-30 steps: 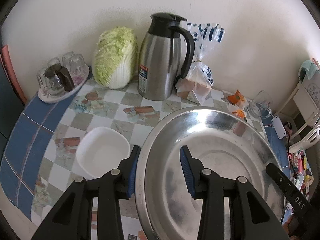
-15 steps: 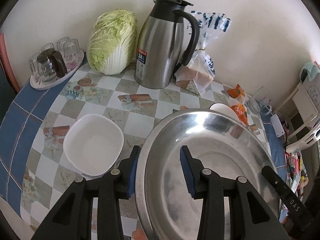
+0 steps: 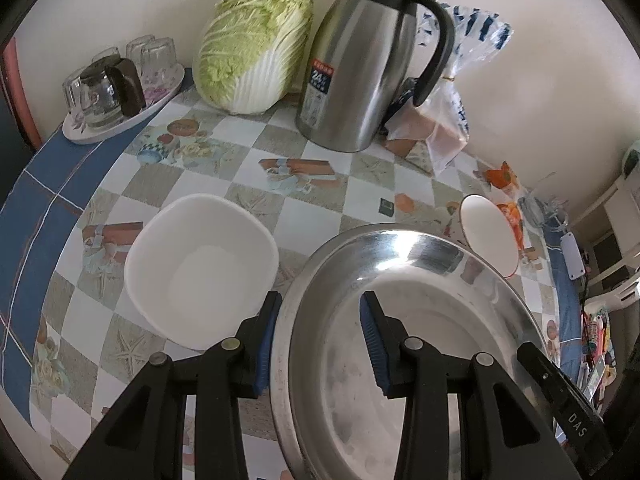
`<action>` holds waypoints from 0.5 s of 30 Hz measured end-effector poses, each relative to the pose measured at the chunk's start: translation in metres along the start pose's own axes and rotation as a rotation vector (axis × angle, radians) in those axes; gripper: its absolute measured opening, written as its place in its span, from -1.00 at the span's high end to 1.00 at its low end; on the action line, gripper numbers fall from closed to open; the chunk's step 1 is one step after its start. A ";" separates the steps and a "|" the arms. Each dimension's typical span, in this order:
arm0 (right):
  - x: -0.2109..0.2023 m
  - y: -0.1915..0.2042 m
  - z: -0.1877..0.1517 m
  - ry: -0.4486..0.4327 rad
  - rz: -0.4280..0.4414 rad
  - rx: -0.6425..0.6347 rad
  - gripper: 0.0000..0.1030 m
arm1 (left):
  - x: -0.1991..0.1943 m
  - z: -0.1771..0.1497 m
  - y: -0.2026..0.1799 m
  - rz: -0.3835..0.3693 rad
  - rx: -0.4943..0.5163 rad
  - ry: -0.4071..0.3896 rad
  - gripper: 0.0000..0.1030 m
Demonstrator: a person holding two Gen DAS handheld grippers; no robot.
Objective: Organize plates and bowls
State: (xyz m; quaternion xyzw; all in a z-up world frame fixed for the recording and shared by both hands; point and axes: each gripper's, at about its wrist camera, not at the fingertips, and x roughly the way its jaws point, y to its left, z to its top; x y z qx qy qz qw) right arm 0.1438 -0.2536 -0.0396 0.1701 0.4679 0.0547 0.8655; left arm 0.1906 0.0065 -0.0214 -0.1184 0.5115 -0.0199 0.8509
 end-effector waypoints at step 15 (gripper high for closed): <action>0.025 0.000 -0.004 0.033 -0.019 -0.013 0.45 | 0.024 -0.003 0.007 0.015 0.000 0.042 0.20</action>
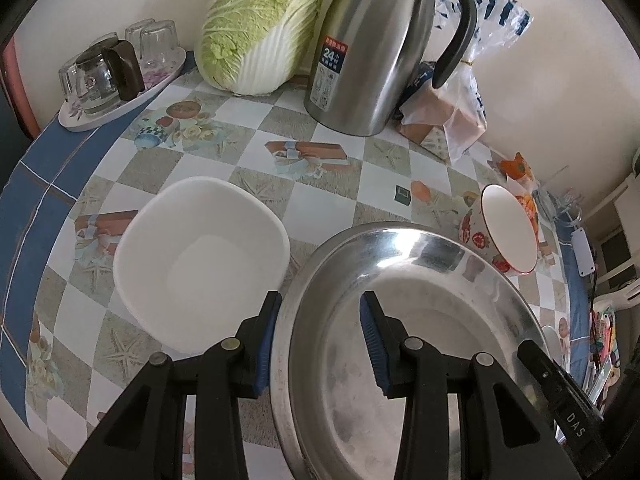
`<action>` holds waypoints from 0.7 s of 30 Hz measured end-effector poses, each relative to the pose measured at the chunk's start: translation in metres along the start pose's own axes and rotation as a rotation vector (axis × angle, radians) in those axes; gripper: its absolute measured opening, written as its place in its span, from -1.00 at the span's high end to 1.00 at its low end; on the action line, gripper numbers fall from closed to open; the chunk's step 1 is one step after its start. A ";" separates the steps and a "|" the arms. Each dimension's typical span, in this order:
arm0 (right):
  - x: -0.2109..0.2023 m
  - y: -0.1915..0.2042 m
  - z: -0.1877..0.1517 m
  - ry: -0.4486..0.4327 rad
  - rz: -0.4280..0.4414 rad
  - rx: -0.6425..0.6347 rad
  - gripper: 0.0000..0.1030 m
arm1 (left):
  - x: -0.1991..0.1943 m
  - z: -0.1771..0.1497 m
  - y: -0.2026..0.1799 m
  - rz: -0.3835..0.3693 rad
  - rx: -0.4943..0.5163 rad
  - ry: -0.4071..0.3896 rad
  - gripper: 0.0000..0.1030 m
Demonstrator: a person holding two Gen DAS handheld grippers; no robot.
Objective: Organize plates and bowls
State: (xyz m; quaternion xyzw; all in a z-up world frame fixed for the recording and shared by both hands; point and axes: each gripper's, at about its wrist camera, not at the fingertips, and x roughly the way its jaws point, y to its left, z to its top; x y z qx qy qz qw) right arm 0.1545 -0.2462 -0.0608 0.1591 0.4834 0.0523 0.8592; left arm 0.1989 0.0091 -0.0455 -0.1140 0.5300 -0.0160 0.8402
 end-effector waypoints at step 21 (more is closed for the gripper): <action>0.009 -0.004 -0.001 0.007 -0.039 0.006 0.45 | 0.017 -0.001 -0.005 0.014 0.022 0.021 0.20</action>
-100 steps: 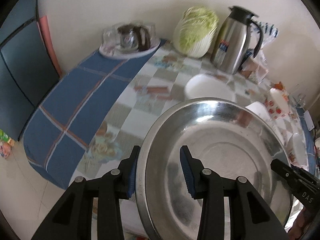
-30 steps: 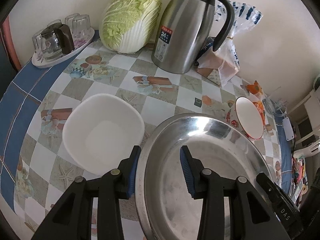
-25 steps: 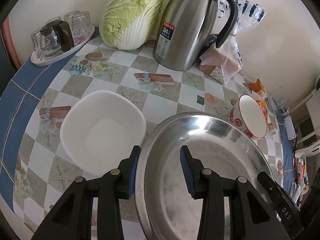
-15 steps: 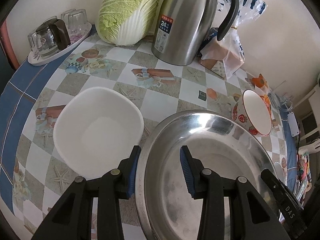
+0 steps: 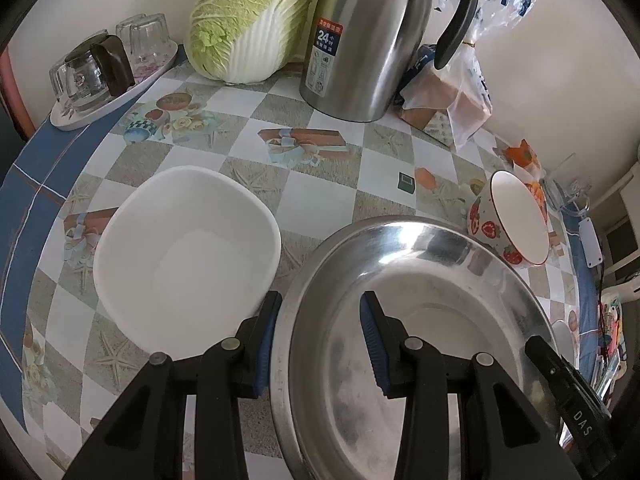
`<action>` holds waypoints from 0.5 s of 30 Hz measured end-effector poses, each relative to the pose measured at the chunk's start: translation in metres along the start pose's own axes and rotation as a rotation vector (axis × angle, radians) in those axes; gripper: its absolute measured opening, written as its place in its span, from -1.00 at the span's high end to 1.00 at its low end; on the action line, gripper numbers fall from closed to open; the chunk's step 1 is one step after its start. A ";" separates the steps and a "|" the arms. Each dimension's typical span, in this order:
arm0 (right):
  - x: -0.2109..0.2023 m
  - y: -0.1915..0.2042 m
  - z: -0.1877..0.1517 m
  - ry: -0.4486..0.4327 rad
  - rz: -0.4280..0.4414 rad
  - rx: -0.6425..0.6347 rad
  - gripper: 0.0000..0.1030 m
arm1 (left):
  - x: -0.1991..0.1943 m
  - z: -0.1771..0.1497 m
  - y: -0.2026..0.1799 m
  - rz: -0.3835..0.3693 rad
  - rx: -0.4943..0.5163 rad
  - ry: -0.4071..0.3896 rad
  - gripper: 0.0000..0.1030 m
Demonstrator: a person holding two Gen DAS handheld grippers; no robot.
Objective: Organize plates and bowls
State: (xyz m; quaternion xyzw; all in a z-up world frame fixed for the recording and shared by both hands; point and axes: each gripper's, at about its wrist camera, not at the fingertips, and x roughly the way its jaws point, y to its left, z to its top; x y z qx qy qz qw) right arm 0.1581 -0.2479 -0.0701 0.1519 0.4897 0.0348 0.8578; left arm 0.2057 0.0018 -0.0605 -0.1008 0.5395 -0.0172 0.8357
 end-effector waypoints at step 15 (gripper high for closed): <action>0.007 0.001 -0.002 0.019 -0.019 -0.009 0.45 | 0.008 -0.003 -0.001 0.023 0.012 0.026 0.20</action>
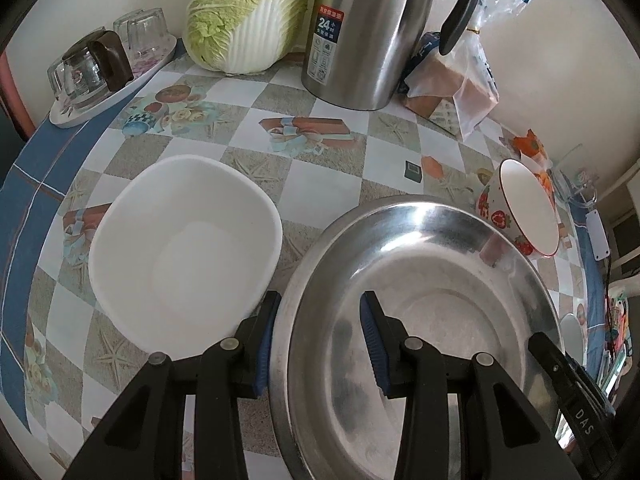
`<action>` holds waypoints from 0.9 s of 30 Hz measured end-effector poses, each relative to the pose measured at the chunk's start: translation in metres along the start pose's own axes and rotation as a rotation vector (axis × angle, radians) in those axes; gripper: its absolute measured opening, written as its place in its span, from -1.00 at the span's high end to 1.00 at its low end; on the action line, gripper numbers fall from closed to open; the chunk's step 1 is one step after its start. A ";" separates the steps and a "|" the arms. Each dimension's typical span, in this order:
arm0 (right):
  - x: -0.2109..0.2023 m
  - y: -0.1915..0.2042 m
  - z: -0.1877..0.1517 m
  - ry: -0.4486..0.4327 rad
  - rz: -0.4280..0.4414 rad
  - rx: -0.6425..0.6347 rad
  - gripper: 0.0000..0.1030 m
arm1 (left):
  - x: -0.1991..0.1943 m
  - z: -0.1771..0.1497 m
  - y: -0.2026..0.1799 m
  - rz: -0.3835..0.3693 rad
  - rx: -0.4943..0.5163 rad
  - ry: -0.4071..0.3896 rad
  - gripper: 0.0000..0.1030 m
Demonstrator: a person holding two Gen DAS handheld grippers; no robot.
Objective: Organize plates and bowls
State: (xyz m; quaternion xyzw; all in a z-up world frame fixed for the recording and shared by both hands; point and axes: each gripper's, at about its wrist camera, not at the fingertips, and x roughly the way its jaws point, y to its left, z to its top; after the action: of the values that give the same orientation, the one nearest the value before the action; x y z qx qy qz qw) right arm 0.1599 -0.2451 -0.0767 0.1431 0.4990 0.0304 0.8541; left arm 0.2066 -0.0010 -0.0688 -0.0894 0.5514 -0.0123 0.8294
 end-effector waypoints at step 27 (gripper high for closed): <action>0.001 0.008 0.000 -0.011 -0.074 -0.060 0.45 | 0.018 -0.004 0.005 0.003 -0.022 0.067 0.20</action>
State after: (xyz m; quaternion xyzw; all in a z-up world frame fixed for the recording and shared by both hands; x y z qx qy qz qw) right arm 0.1611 -0.2368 -0.0755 0.0990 0.4979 0.0131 0.8614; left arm 0.2097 0.0017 -0.0872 -0.0975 0.5788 -0.0081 0.8096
